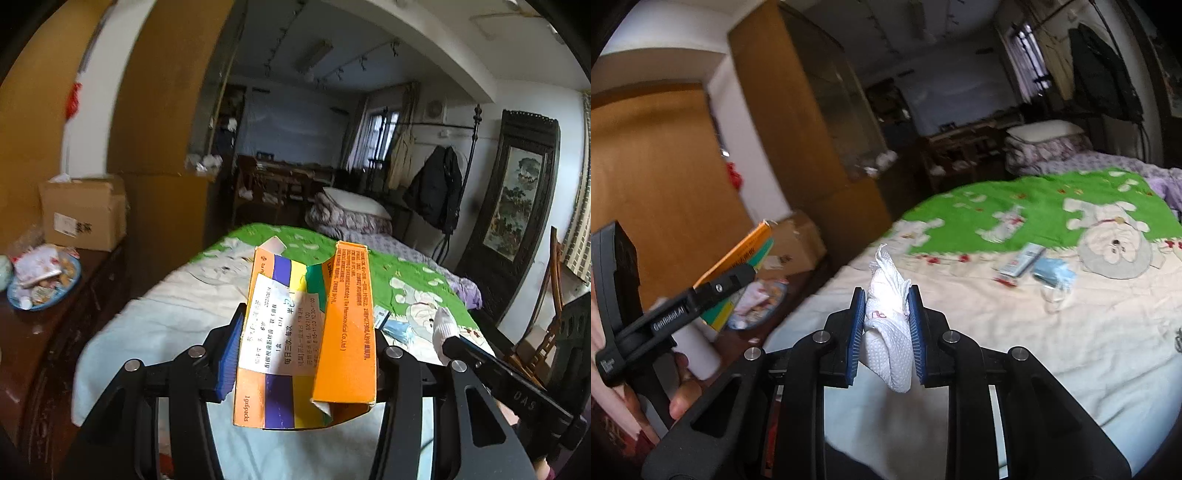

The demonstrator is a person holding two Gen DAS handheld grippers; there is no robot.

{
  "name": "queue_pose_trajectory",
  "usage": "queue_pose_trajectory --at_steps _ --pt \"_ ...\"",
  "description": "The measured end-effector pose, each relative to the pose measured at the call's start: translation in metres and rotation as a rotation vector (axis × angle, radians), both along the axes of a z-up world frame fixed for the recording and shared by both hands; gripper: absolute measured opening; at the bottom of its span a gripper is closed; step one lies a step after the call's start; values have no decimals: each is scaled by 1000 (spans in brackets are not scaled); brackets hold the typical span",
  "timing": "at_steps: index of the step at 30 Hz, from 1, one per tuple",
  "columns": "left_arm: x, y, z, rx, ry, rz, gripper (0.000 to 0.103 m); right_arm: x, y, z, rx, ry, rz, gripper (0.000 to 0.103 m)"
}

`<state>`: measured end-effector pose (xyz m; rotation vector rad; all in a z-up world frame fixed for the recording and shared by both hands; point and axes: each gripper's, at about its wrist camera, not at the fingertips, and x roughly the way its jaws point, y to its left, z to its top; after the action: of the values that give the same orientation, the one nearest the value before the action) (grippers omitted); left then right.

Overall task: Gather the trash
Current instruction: 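Carry box and tissue to the red wastebasket and open both tools to drop them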

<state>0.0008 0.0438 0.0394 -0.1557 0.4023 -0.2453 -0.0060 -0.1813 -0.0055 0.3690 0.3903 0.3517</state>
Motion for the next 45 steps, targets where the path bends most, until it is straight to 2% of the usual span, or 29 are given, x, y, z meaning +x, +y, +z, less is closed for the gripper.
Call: queue_pose_trajectory --at_steps 5,9,12,14,16,17,20,21,22,24,27,31,36,45 --pt "-59 33 12 3 -46 69 51 -43 26 18 5 -76 67 25" --pt "-104 59 12 60 -87 154 52 -73 46 27 -10 -119 117 25" --pt "-119 77 0 89 -64 210 55 -85 59 29 -22 -125 148 25" --pt "-121 92 -14 98 -12 243 55 -86 66 30 -33 -120 169 25" --pt "-115 107 -32 87 59 255 55 -84 74 28 -43 -108 189 25" --pt "-110 118 -49 70 118 259 55 -80 78 25 -47 -97 201 25" --pt "-90 134 -85 59 229 264 55 -69 90 12 -58 -52 231 25" --pt "-83 139 -102 63 271 266 59 -66 94 7 -63 -36 239 25" --pt "-75 143 -118 67 319 267 69 -62 99 1 -69 -15 250 25" --pt "-63 152 -142 54 396 281 82 -51 107 -11 -80 26 266 25" --pt "-53 169 -172 10 488 286 86 -34 119 -28 -88 84 289 25" --pt "-50 184 -186 19 513 342 91 -16 136 -48 -106 145 324 25" --pt "-42 195 -190 38 523 397 93 -3 153 -60 -135 187 352 25" --pt "-47 198 -187 86 491 446 94 4 177 -65 -183 202 379 25"
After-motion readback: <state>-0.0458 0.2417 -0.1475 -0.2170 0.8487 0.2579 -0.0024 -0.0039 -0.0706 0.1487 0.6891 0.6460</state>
